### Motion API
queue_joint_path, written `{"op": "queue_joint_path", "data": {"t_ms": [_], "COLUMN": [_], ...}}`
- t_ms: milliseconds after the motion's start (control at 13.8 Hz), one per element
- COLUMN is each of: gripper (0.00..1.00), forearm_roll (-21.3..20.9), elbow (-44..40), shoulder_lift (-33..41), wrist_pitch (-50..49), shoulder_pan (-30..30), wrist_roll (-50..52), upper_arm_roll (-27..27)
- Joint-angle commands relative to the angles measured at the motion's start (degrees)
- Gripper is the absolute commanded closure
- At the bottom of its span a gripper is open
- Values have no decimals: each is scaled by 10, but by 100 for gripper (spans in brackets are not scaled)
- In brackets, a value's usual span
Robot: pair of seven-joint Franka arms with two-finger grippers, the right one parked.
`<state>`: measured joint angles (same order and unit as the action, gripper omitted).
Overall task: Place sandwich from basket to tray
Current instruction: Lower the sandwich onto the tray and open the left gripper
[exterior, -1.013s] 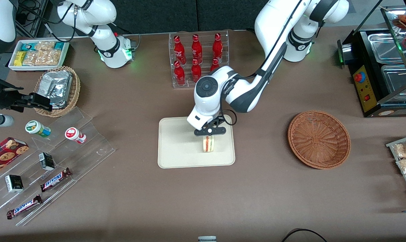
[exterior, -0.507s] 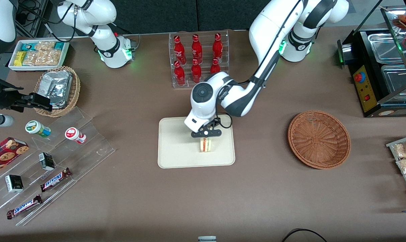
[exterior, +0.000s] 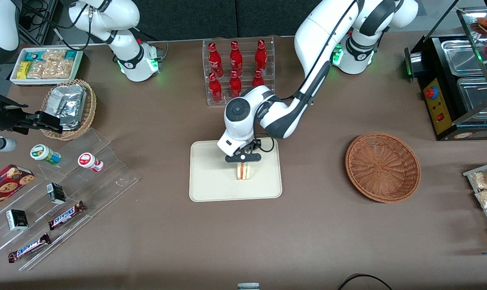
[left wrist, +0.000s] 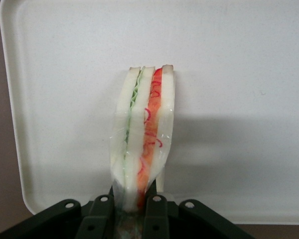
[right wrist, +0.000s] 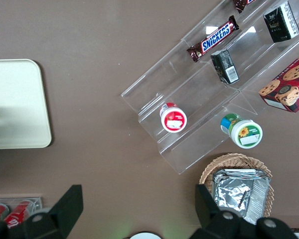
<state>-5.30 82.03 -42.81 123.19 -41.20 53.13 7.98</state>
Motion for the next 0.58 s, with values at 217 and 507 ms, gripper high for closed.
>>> {"op": "queue_joint_path", "data": {"t_ms": [217,507], "gripper": [27,1], "forearm_roll": [-5,-5], "elbow": [-20,-21], "shoulder_lift": [-10,-2], "wrist_pitch": [-5,-11], "shoulder_pan": [-2,2], "wrist_roll": [16,19], "upper_arm_roll": [-3,-6]}}
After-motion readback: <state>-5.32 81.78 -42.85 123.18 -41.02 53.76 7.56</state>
